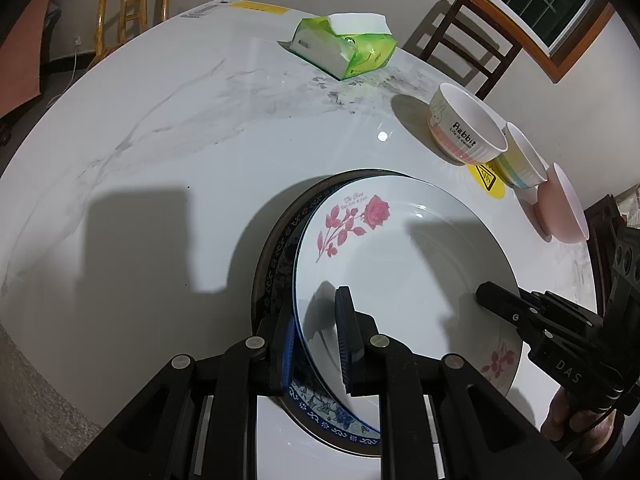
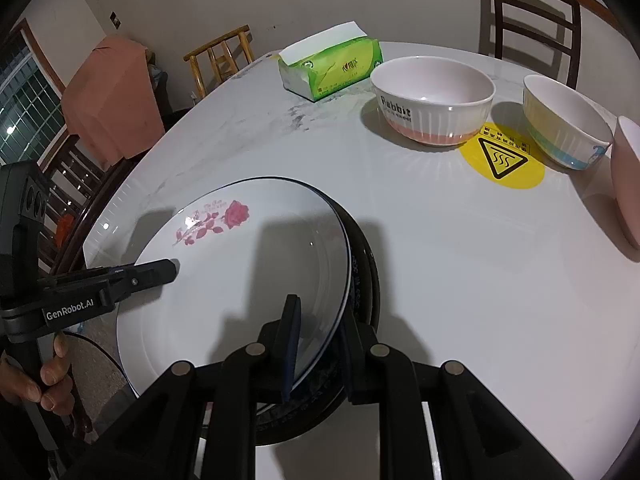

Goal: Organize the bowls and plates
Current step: 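Lower the pink-flowered plate onto the blue-and-white plate stack with both grippers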

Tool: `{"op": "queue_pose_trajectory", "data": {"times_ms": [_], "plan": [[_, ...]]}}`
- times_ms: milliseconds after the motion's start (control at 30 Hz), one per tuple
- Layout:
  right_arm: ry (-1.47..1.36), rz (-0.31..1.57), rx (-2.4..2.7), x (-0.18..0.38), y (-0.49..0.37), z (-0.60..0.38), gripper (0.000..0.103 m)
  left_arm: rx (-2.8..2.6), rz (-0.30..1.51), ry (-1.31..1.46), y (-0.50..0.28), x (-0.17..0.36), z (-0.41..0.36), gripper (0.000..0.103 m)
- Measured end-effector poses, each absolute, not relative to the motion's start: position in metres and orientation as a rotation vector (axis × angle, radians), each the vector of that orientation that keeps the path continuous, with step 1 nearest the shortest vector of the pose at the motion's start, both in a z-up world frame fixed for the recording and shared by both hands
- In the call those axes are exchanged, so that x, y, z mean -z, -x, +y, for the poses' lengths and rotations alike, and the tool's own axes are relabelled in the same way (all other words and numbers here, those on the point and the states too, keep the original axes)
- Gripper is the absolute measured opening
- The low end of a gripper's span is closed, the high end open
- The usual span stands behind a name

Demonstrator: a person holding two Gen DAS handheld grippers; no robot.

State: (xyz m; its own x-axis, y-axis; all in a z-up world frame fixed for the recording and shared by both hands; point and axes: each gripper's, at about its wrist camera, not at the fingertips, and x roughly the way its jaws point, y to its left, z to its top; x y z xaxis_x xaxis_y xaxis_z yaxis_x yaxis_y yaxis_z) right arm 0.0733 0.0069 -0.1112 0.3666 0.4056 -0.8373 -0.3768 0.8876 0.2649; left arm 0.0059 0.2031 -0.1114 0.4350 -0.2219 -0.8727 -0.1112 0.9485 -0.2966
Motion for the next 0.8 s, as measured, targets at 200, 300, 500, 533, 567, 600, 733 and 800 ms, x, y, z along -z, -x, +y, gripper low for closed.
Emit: {"op": "queue_pose_trajectory", "data": {"times_ms": [200,300,500,533,567,600,733,800], "plan": [[-0.016,1.107,-0.503,0.1105,-0.0733,0.0095,0.020,0.074,1.137,0.334,-0.0080,0.1110,0.2036,0.015],[-0.006,1.118,-0.491,0.1095,-0.0729,0.0116,0.021,0.074,1.143,0.328,-0.0089,0.1105,0.2023,0.017],[0.010,1.142,-0.475,0.1083,-0.0742,0.0144,0.021,0.067,1.153,0.326,-0.0102,0.1099,0.2013,0.019],[0.013,1.148,-0.472,0.1081,-0.0746,0.0150,0.021,0.066,1.156,0.328,-0.0107,0.1096,0.2014,0.019],[0.016,1.154,-0.470,0.1079,-0.0749,0.0155,0.021,0.066,1.159,0.329,-0.0115,0.1097,0.2016,0.020],[0.017,1.159,-0.467,0.1077,-0.0750,0.0158,0.021,0.065,1.162,0.331,-0.0119,0.1095,0.2018,0.020],[0.027,1.173,-0.464,0.1073,-0.0753,0.0162,0.021,0.061,1.171,0.337,-0.0130,0.1093,0.2024,0.021],[0.033,1.180,-0.459,0.1071,-0.0752,0.0168,0.021,0.055,1.173,0.338,-0.0137,0.1093,0.2015,0.021]]}}
